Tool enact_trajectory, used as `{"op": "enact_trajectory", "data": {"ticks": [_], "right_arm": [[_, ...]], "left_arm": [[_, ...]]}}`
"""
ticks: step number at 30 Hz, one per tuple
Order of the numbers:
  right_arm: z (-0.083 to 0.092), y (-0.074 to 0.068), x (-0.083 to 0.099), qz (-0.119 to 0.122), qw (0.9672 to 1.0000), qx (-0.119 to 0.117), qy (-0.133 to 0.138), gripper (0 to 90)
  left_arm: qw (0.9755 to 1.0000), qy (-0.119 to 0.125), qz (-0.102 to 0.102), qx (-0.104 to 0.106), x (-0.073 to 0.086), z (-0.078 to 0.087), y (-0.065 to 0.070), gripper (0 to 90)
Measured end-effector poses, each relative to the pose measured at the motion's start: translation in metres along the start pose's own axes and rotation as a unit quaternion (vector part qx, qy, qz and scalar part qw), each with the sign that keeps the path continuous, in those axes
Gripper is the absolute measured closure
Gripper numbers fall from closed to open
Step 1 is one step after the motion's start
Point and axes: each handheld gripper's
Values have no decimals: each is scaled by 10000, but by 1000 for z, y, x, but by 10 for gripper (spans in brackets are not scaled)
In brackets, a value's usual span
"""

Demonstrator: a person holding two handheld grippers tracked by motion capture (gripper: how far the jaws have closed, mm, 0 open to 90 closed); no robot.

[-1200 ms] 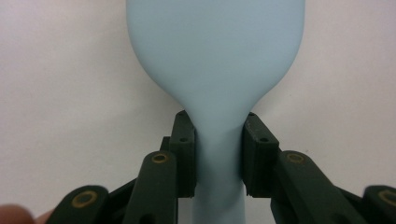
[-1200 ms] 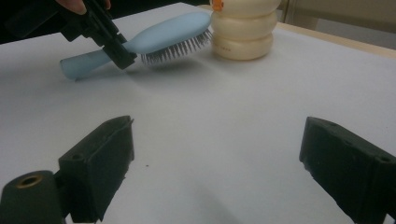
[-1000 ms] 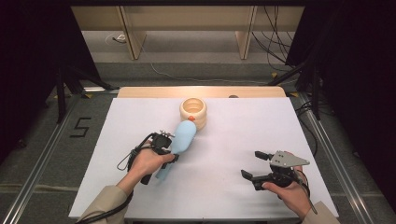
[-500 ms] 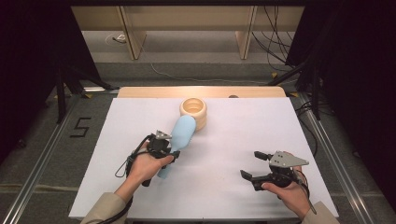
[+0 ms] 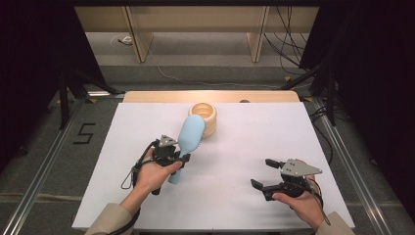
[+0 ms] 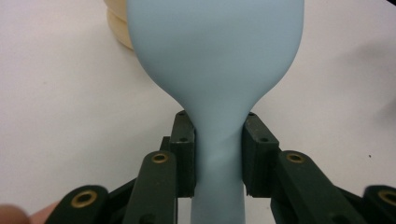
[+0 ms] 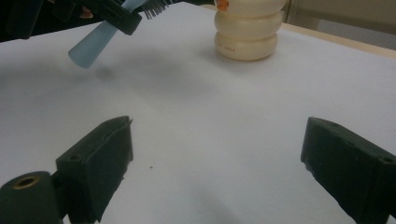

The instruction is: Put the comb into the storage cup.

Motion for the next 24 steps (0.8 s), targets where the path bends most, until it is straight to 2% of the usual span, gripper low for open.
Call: {"op": "enact_trajectory", "data": {"ticks": [9, 16, 24], "right_arm": [[-2, -2, -1, -62, 10000, -8, 64, 92], [-5, -4, -3, -72, 10000, -28, 64, 92], [-6, -5, -4, -94, 9999, -11, 84, 92]], "left_arm": [[9995, 297, 53, 71, -3, 5, 4, 694], [9988, 493, 13, 74, -4, 6, 6, 694], [9982, 583, -7, 128, -4, 6, 8, 694]]}}
Point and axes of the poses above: each handheld gripper's, and its own axes: z roughly backward along the jaws, x roughly out of its underside, y roughly to its right, and after that the axes turned 3 degrees about z, right-handed
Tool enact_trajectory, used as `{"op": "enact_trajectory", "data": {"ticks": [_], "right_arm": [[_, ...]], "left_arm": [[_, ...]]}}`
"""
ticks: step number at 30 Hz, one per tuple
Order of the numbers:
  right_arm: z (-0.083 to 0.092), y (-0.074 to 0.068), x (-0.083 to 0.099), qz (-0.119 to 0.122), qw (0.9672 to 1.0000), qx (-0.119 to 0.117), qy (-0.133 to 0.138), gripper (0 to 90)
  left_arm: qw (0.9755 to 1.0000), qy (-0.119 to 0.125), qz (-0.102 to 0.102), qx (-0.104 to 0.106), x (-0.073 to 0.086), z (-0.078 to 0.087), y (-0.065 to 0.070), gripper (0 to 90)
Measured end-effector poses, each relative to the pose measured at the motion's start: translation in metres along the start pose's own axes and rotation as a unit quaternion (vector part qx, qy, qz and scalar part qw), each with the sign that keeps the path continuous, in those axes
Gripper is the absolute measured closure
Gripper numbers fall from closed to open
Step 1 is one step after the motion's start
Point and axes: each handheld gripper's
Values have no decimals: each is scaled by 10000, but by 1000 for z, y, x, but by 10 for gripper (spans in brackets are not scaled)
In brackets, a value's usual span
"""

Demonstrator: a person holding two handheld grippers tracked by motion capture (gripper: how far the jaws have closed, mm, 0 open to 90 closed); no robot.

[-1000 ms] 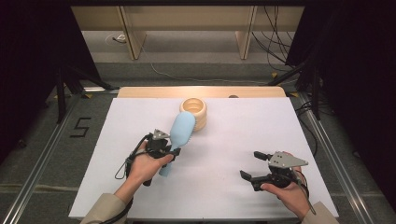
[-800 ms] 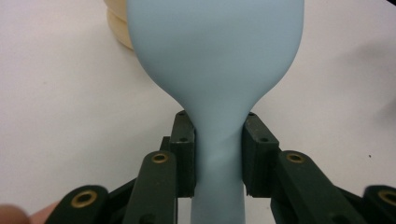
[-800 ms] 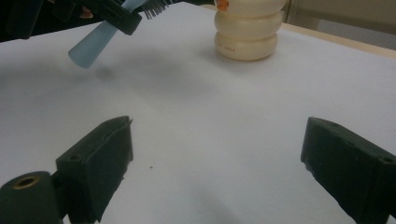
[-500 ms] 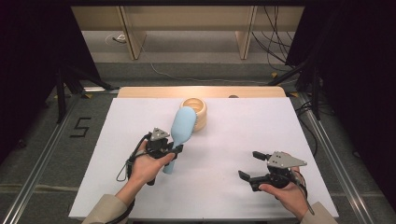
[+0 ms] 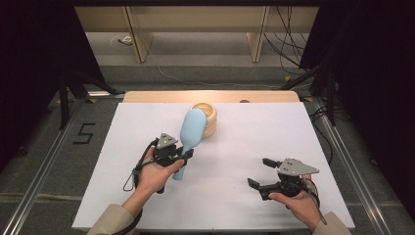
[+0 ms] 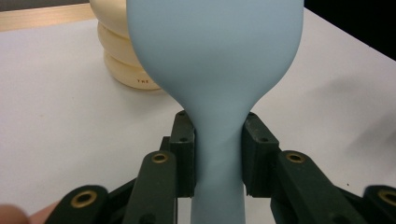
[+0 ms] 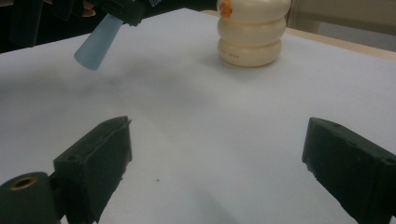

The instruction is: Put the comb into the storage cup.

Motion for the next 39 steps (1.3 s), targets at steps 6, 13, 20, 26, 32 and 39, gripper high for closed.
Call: {"op": "enact_trajectory", "data": {"ticks": [6, 13, 20, 26, 32, 39], "right_arm": [[-2, -1, -1, -19, 10000, -8, 15, 90], [-3, -1, -2, -93, 9999, 10, 72, 89], [-5, -2, -4, -158, 9998, 36, 115, 88], [-9, -4, -5, -182, 9997, 36, 146, 83], [-13, -8, -8, -190, 9997, 10, 147, 80], [-19, -13, -10, -209, 9996, -33, 165, 77]], "left_arm": [[10000, 83, -11, -20, -1, 1, 1, 693], [9998, 190, -51, -33, -1, 2, 2, 694], [9995, 291, -94, 12, -1, 2, 7, 693], [9993, 338, -130, 41, -1, 2, 11, 694], [9992, 366, -159, 49, -1, 1, 14, 694], [9992, 364, -172, 34, 0, 0, 17, 694]]}}
Point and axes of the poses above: each handheld gripper's, and its own axes: z roughly backward along the jaws, x roughly out of its underside, y roughly to its right, and after that the axes turned 3 degrees about z, right-handed
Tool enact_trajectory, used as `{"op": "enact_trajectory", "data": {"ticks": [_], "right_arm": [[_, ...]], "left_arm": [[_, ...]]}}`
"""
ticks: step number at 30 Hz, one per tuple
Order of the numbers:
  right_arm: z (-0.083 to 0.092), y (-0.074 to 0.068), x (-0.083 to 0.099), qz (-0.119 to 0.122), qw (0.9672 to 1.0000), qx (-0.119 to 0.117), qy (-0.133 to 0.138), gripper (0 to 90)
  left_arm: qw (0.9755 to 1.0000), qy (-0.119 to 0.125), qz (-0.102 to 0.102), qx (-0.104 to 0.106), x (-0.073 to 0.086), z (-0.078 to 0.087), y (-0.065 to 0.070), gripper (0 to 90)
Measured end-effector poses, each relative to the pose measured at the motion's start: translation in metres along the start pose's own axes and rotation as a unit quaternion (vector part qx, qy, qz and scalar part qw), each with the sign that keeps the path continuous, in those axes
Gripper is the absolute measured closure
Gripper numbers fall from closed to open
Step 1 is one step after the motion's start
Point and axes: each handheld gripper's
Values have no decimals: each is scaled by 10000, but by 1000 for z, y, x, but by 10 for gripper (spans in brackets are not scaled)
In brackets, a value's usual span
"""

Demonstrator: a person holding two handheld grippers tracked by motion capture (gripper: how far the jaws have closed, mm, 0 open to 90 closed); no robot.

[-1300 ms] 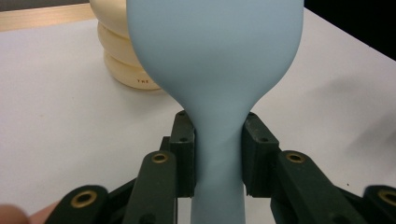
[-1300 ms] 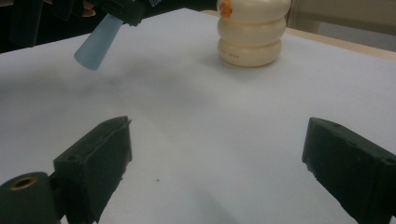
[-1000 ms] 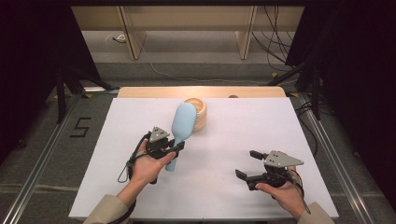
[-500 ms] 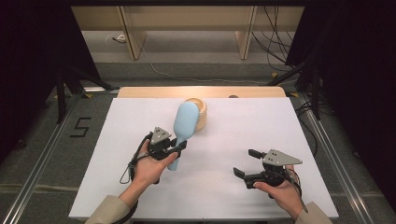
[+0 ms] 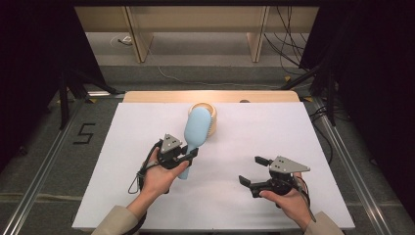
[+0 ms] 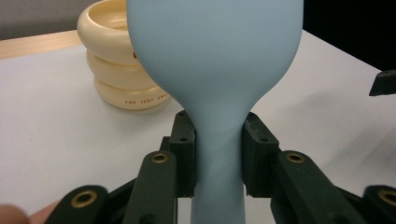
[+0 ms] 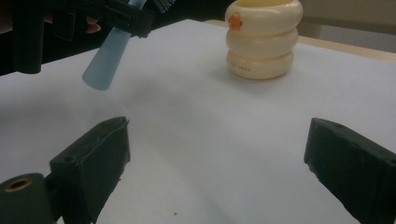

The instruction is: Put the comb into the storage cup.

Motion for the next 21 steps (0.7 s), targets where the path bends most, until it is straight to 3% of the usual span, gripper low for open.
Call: {"op": "enact_trajectory", "data": {"ticks": [21], "right_arm": [[-18, -12, -4, -80, 9998, -154, 10, 73]], "left_arm": [[9998, 65, -138, 84, 2, -2, 10, 694]]}}
Point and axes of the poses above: each handheld gripper's, and its own axes: z roughly backward along the jaws, x roughly out of its underside, y roughly to its right, and after that the axes turned 3 degrees about z, right-handed
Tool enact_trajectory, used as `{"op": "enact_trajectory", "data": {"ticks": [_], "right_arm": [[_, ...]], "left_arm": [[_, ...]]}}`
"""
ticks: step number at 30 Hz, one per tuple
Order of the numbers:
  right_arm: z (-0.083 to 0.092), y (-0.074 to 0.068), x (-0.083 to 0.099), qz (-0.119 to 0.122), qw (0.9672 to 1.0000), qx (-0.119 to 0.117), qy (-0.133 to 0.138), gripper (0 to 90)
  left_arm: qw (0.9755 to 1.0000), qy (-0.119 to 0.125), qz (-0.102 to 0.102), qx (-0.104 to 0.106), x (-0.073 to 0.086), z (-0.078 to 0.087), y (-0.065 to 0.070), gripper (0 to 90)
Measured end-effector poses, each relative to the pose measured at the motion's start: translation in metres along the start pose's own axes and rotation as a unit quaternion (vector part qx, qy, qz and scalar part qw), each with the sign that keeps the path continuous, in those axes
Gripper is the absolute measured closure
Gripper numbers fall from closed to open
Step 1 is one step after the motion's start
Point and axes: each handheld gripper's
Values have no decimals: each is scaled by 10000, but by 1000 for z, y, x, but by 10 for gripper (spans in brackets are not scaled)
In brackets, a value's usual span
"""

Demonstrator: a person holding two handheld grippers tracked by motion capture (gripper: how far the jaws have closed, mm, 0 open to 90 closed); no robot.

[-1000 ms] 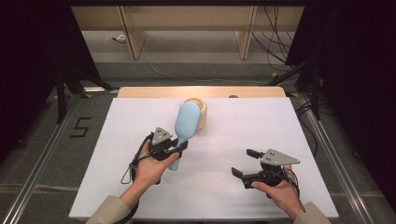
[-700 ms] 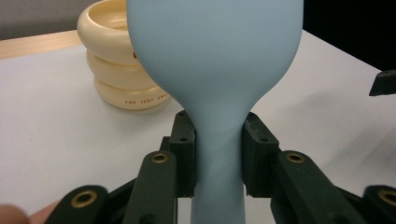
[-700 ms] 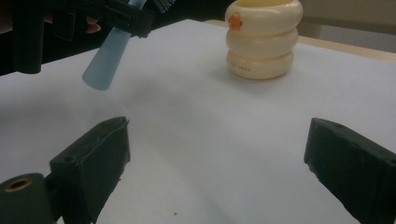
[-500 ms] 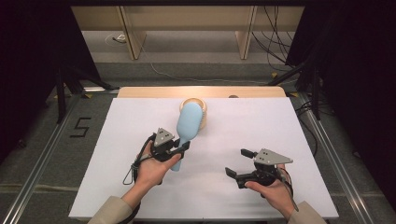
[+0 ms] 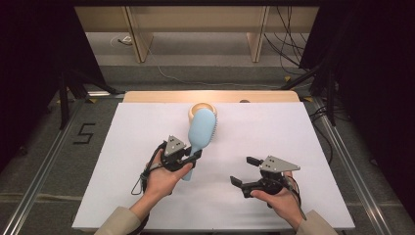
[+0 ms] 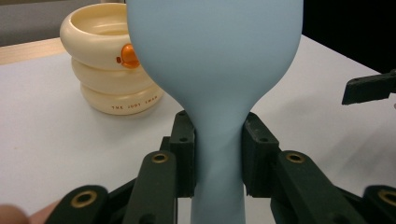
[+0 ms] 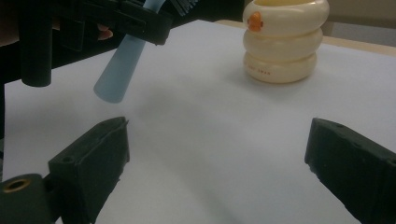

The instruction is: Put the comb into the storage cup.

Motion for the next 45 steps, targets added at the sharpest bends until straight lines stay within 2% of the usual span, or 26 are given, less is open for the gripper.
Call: {"op": "enact_trajectory", "data": {"ticks": [45], "right_arm": [[-30, -19, -6, 25, 9997, -227, -76, 73]], "left_arm": [[9998, 26, -137, 127, 4, -4, 14, 694]]}}
Point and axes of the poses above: each handheld gripper's, and its own axes: z roughly backward along the jaws, x roughly out of its underside, y roughly to its right, and after that the axes turned 3 degrees about z, right-handed
